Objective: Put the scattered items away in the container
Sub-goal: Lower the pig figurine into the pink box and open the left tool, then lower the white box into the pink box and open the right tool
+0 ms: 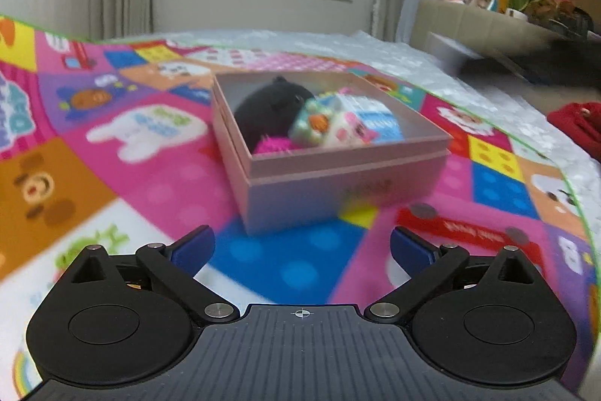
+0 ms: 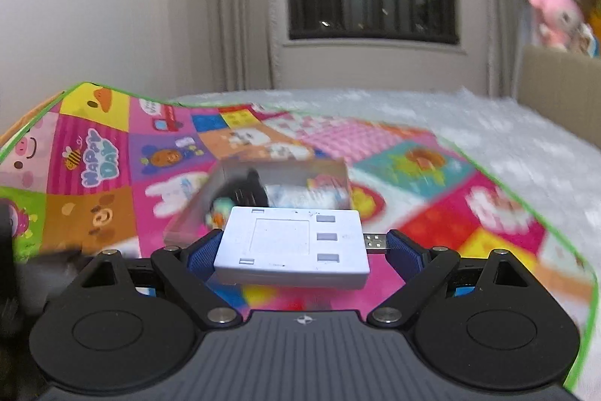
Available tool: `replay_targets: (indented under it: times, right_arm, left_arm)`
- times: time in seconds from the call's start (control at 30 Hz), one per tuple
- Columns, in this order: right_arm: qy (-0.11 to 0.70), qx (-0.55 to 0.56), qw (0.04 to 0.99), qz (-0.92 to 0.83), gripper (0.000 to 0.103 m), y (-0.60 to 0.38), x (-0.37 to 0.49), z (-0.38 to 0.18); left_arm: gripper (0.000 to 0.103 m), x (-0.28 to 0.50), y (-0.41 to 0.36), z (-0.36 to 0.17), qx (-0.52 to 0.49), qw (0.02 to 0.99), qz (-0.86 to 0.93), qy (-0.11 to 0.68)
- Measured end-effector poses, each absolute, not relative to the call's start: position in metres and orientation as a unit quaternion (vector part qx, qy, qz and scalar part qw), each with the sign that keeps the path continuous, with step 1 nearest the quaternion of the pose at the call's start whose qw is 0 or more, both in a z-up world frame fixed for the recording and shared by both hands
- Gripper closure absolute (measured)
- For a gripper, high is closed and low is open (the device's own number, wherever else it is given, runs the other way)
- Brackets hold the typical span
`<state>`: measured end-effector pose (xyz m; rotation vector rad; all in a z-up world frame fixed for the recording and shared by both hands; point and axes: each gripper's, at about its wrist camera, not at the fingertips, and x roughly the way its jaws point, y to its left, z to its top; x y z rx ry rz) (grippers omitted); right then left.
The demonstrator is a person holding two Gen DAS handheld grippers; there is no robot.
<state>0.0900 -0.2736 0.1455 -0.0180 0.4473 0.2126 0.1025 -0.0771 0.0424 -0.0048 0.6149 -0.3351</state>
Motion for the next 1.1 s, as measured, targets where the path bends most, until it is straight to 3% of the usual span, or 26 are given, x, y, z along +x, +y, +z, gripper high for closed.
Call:
replay_targets:
  times: [0.2, 0.27, 0.47, 0.57, 0.63, 0.67, 0.7, 0.83, 0.97, 1.1]
  right_arm:
    - [0.234, 0.016, 0.964, 0.126, 0.011, -0.251, 0.209, 0.161]
    - [0.244, 0.039, 0.961, 0.121, 0.003, -0.253, 0.24, 0.157]
    - [0.267, 0.012, 0.954, 0.137, 0.005, -0.246, 0.22, 0.139]
    - [0.285, -0.045, 0.941, 0.176, 0.016, -0.232, 0.188, 0.124]
    - [0.315, -0.061, 0.925, 0.204, 0.035, -0.226, 0.179, 0.115]
    - [0.335, -0.072, 0.917, 0.205, 0.049, -0.223, 0.179, 0.108]
    - [0.342, -0.077, 0.914, 0.203, 0.053, -0.219, 0.181, 0.104]
    - [0.331, -0.066, 0.924, 0.181, 0.055, -0.219, 0.19, 0.101]
    - [0.319, -0.067, 0.938, 0.116, 0.065, -0.214, 0.22, 0.092]
    - [0.333, -0.034, 0.935, 0.116, 0.068, -0.214, 0.224, 0.092]
  left_arm:
    - [0.0, 0.09, -0.067, 0.046, -0.007, 0.939, -0.167, 0.299]
    - [0.0, 0.091, -0.06, 0.046, -0.011, 0.94, -0.159, 0.303]
    - [0.0, 0.097, -0.045, 0.044, -0.036, 0.938, -0.148, 0.311]
    - [0.0, 0.098, -0.047, 0.04, -0.044, 0.935, -0.152, 0.317]
    - [0.0, 0.095, -0.051, 0.04, -0.043, 0.934, -0.158, 0.319]
    - [0.0, 0.093, -0.052, 0.04, -0.042, 0.933, -0.161, 0.318]
    - [0.0, 0.092, -0.052, 0.041, -0.041, 0.933, -0.163, 0.318]
    - [0.0, 0.089, -0.05, 0.043, -0.038, 0.936, -0.153, 0.315]
    - [0.0, 0.088, -0.048, 0.044, -0.039, 0.936, -0.14, 0.32]
    - [0.0, 0.084, -0.046, 0.043, -0.03, 0.936, -0.137, 0.322]
